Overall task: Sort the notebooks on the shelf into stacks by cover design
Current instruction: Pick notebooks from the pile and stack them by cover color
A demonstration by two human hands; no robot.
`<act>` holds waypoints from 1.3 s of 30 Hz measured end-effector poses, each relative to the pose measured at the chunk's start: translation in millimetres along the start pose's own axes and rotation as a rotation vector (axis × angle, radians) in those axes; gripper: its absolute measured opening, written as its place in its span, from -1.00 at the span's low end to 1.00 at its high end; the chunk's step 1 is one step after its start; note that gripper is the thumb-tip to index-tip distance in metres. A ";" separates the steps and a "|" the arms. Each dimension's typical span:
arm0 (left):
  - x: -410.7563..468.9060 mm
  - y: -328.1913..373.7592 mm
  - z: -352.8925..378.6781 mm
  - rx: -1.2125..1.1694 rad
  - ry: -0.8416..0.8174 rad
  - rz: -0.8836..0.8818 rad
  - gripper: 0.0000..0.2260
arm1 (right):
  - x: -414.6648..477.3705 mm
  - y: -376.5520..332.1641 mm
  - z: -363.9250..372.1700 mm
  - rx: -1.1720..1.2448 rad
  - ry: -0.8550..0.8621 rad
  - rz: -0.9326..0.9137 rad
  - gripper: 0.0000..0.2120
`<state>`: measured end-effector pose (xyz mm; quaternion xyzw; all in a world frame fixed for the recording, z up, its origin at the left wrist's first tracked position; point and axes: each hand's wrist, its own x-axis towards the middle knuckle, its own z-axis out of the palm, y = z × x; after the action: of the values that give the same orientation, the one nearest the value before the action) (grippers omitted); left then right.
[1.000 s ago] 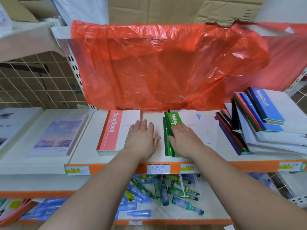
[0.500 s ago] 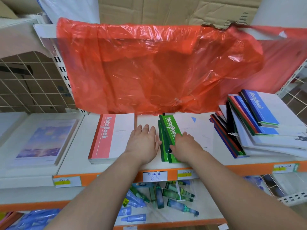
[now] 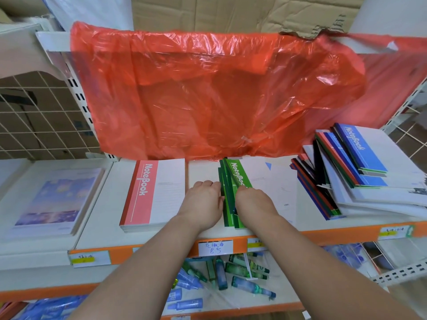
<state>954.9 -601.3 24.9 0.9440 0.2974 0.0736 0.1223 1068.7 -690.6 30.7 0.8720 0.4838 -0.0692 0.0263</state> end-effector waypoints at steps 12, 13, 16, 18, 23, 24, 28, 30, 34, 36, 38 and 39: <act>18.8 12.6 -7.5 -1.170 0.016 -0.673 -0.70 | -19.6 -7.6 -20.5 0.378 0.136 -0.165 -0.70; 19.1 8.7 -8.7 -1.123 0.026 -0.673 -0.69 | -14.9 -0.7 -15.8 0.362 0.138 -0.112 -0.70; 18.8 -1.2 -14.7 -0.997 0.063 -0.667 -0.62 | -0.3 18.6 2.3 0.221 0.012 0.084 -0.70; 14.3 -4.3 -23.9 -0.917 0.088 -0.668 -0.66 | 5.0 23.3 11.5 0.178 -0.143 0.173 -0.48; 8.5 -16.2 -29.5 -0.810 0.103 -0.683 -0.72 | 9.7 15.3 16.7 0.101 -0.206 0.224 -0.19; 7.4 -16.2 -30.9 -0.804 0.098 -0.683 -0.72 | 10.1 14.2 17.3 0.101 -0.195 0.229 -0.22; 5.2 -17.6 -32.2 -0.813 0.098 -0.681 -0.73 | 13.0 11.1 18.7 0.109 -0.201 0.239 -0.33; 4.8 -18.5 -32.2 -0.846 0.096 -0.683 -0.73 | 13.1 10.5 16.2 0.123 -0.219 0.230 -0.37; 5.1 -18.9 -32.3 -0.954 0.078 -0.693 -0.73 | 9.2 13.3 9.8 0.096 -0.164 0.124 -0.62; 4.9 -19.8 -31.3 -0.993 0.073 -0.692 -0.70 | 4.2 11.5 6.6 0.052 -0.085 0.071 -0.75; 3.9 -21.1 -29.9 -1.047 0.073 -0.697 -0.68 | -2.2 6.7 0.5 0.044 -0.021 0.054 -0.74; 3.5 -21.7 -28.6 -1.078 0.079 -0.702 -0.69 | -5.2 2.4 -3.5 0.055 0.008 0.044 -0.72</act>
<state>939.9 -576.7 46.6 0.5932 0.5141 0.2029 0.5854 1068.4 -695.9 34.9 0.8832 0.4624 -0.0784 0.0017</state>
